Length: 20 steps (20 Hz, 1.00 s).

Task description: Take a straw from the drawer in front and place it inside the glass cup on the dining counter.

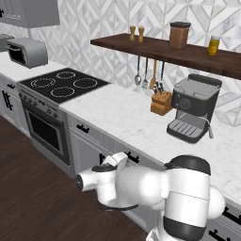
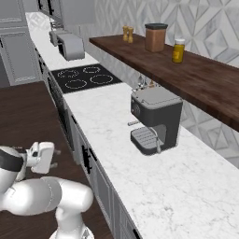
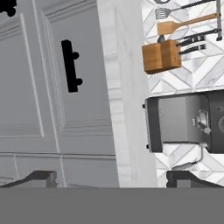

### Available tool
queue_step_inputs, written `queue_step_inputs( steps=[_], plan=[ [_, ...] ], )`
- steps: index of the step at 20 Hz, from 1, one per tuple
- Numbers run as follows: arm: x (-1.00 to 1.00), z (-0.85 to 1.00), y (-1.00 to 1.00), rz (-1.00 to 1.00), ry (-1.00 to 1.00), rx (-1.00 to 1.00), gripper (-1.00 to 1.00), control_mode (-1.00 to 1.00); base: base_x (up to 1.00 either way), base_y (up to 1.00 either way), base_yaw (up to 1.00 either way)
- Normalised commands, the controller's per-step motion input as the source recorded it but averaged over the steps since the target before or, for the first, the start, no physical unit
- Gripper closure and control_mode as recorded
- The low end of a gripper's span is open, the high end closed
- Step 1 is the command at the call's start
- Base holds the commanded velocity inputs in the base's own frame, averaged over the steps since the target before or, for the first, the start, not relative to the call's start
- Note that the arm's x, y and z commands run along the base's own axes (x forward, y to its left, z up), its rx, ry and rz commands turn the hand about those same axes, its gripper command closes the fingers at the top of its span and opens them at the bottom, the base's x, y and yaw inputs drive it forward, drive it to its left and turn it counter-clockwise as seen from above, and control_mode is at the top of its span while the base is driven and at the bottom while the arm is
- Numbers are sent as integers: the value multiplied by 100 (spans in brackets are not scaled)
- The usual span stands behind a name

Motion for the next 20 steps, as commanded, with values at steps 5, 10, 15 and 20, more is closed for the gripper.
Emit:
queue_step_inputs(
  steps=[5,10,15,20],
  plan=[
    [19,-28,-13,0,-18,-22,-100,-100,0,0,0],
    [30,-17,-15,0,-15,-13,-100,-100,0,0,0],
    [32,-15,-11,0,-9,-3,-100,-100,0,0,0],
    [36,-18,-10,0,-6,-1,-100,-100,0,0,0]
  ],
)
